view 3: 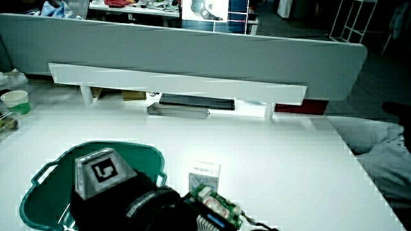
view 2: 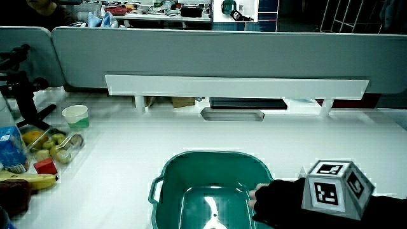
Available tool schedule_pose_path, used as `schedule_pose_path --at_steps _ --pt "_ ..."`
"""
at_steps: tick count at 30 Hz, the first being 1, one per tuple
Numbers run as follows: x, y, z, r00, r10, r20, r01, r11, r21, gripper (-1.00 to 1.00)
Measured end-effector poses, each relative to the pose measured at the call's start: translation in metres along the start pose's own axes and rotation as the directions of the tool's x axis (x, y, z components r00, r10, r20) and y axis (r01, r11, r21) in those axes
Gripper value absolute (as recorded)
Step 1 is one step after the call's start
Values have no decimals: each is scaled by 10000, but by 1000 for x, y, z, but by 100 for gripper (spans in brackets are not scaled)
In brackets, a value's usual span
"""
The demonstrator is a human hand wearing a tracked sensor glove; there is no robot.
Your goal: Pick milk from desk
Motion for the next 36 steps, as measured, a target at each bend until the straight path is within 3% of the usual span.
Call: schedule_pose_path --at_steps 4,5,7,8,11,13,19,22,24,27,29,30,31,33,34,36 --pt "14 0 7 9982 -572 -162 576 9980 260 0" --pt "16 -1 10 9973 -735 86 731 9965 405 0" --pt "24 1 11 9966 -789 -220 796 9963 318 0" --pt "28 2 12 9940 -1091 -2 1090 9928 493 0" --pt "41 3 14 9912 -1250 -437 1269 9910 427 0" --pt "49 5 15 9862 -1636 -248 1648 9847 569 0" --pt "73 9 19 9741 -2165 -649 2206 9734 627 0" --pt "89 12 20 9616 -2658 -691 2703 9604 670 0" --pt "101 14 18 9560 -2743 -1041 2798 9591 418 0" --pt "115 16 18 9431 -3144 -1086 3206 9462 450 0" --pt "124 17 18 9362 -3234 -1373 3300 9436 272 0" --pt "129 18 17 9312 -3415 -1272 3479 9370 317 0" --pt "136 19 15 9280 -3387 -1551 3444 9388 103 0" --pt "146 20 13 9171 -3699 -1484 3749 9271 61 0" --pt "152 21 12 9160 -3613 -1742 3666 9304 -22 0" --pt "162 22 10 8995 -3938 -1892 3988 9170 -123 0"
